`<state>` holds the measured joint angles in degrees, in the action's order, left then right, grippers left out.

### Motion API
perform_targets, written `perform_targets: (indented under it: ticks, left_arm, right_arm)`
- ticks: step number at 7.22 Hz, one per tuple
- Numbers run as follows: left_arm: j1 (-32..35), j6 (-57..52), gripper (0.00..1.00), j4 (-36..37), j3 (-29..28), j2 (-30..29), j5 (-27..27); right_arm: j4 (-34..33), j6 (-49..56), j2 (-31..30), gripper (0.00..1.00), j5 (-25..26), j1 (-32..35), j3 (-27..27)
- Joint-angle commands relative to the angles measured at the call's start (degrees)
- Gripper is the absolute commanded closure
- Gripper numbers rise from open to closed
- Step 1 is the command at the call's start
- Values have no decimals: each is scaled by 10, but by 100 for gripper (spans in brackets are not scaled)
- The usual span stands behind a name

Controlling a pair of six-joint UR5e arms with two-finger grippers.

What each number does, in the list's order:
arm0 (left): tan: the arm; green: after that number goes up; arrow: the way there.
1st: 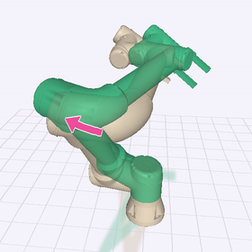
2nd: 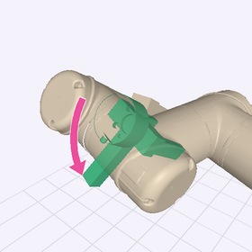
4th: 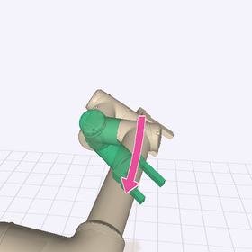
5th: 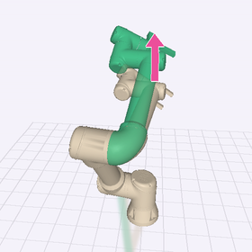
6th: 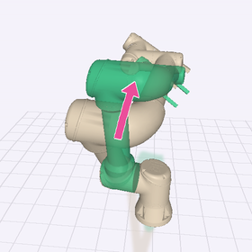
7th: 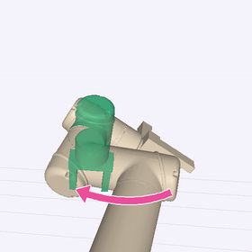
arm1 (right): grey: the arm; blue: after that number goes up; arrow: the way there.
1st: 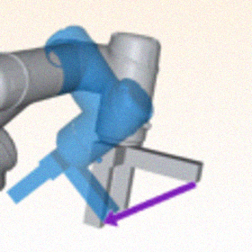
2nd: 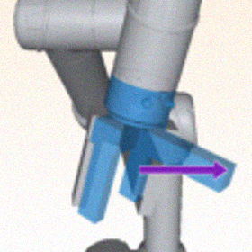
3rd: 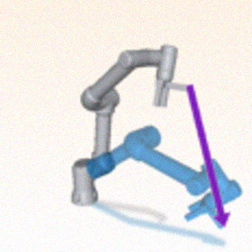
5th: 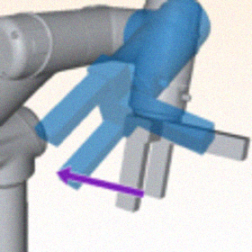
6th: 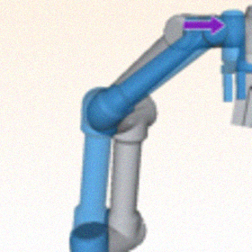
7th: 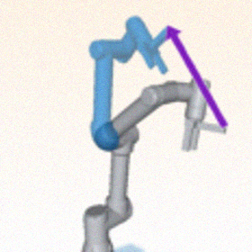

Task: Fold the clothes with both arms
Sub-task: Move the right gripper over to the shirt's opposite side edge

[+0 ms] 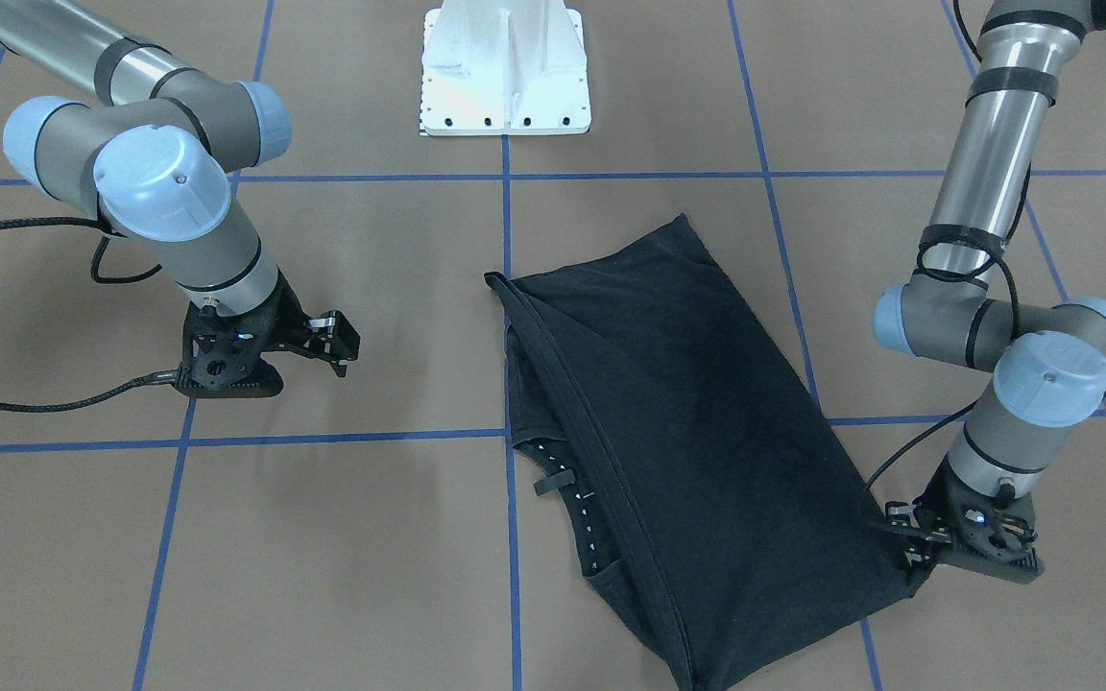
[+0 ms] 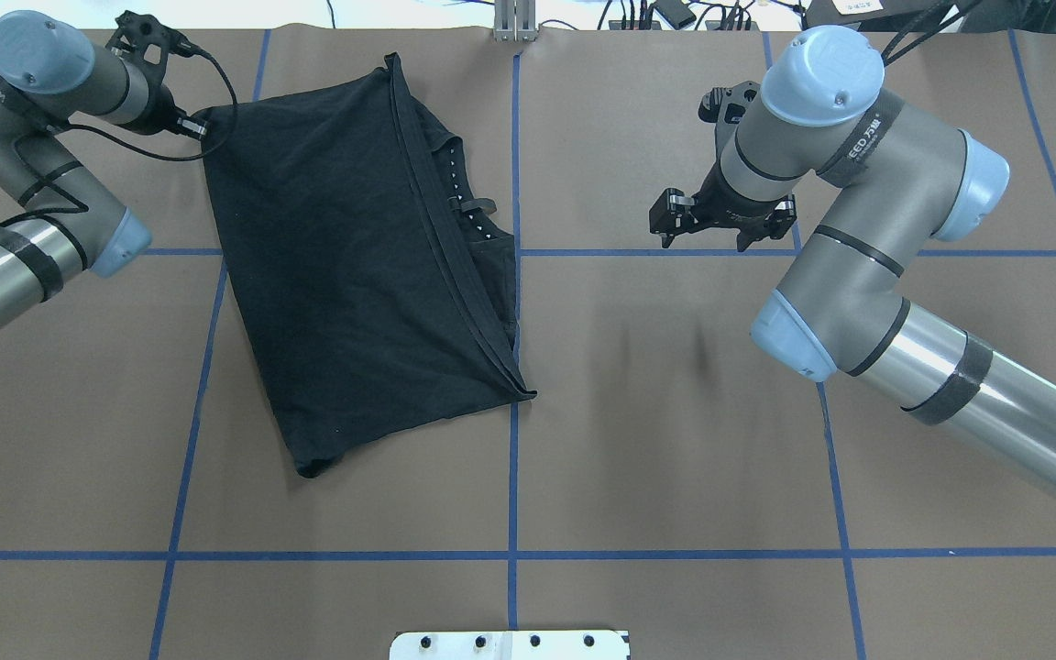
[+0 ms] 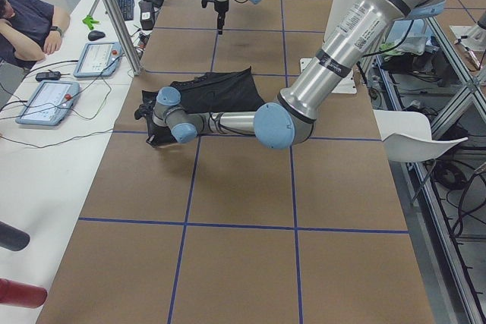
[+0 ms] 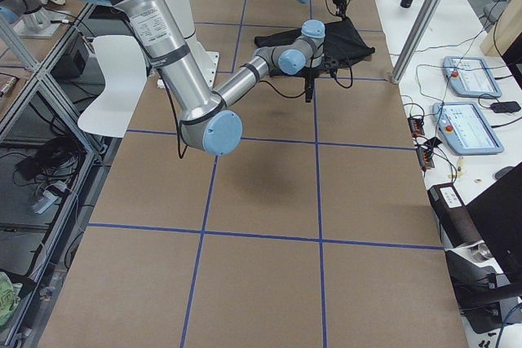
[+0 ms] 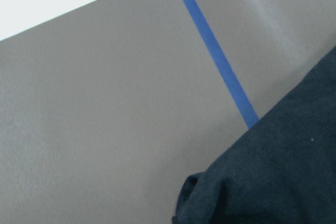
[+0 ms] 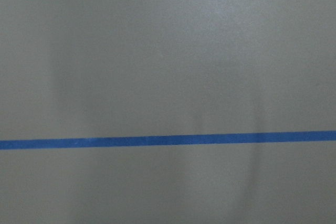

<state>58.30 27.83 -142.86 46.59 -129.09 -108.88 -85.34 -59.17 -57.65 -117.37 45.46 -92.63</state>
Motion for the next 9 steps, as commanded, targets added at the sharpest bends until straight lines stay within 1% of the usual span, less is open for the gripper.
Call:
perform_targets:
  ticks: [1, 2, 3, 4, 5, 6, 7, 9]
  left_arm:
    - [18, -8, 0, -30, 17, 1, -41]
    - [42, -8, 0, -30, 37, 21, -105]
    - [56, -8, 0, -27, 71, 45, -147]
    - [56, -8, 0, -28, 101, 73, -152]
    - [52, -8, 0, -28, 131, 98, -151]
    - [52, -7, 0, -28, 138, 107, -151]
    - [51, -1, 0, -29, 138, 107, -151]
    - [50, 1, 0, -36, 138, 114, -150]
  right_arm:
    - [2, -23, 11, 0, 2, -10, 4]
    - [3, -52, 24, 0, 22, -26, 10]
    - [3, -79, 47, 0, 42, -41, 28]
    - [3, -116, 82, 0, 54, -56, 59]
    - [17, -162, 114, 0, 78, -76, 88]
    - [88, -214, 118, 0, 95, -102, 117]
    - [150, -270, 119, 1, 125, -126, 148]
    - [154, -305, 133, 2, 140, -150, 153]
